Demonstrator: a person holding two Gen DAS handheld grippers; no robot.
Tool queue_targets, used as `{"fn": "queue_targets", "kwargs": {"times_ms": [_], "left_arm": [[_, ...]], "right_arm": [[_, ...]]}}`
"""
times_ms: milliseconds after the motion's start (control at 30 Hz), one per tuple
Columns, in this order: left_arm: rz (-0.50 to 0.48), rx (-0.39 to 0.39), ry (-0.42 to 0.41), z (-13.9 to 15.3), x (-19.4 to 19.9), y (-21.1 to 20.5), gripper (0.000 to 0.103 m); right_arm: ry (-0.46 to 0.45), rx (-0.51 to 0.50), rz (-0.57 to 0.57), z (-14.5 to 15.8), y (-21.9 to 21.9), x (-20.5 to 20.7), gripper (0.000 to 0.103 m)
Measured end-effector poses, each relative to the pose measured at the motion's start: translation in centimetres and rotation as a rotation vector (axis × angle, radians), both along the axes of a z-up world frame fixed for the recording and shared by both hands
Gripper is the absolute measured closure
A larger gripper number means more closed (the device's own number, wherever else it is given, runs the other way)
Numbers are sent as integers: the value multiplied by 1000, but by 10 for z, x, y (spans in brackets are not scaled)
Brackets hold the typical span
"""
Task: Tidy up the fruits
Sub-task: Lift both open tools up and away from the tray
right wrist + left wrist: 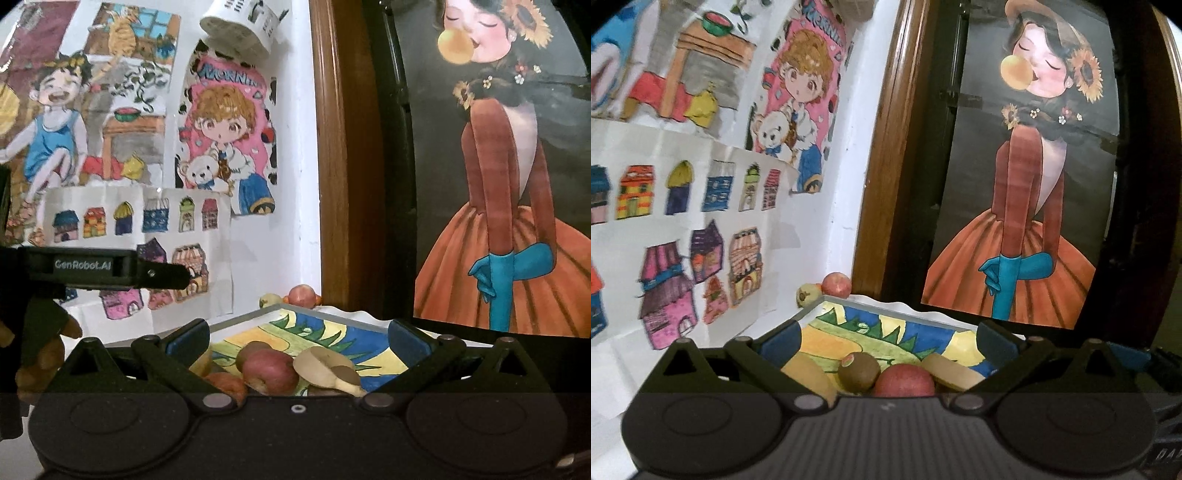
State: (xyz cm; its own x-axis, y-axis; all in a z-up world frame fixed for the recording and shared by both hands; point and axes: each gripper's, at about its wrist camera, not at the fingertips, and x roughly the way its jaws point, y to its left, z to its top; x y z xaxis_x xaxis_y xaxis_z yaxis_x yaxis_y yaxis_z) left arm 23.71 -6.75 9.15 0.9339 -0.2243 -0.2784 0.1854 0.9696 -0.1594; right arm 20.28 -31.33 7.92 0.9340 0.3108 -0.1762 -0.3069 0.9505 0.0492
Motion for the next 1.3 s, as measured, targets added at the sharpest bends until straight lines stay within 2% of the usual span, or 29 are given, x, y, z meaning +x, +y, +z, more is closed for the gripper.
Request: {"fn": "queue_targets", "kwargs": {"times_ms": [567, 933, 1300], "left_arm": [[35, -15, -5, -5, -89, 50, 0], [87, 1, 60, -30, -127, 79, 0], [106, 3, 138, -56, -141, 91, 0]], "right_arm": [[-25, 20, -31, 10, 10, -90, 1], [85, 17, -45, -12, 28, -121, 1], [196, -29, -56, -35, 46, -128, 1]]}}
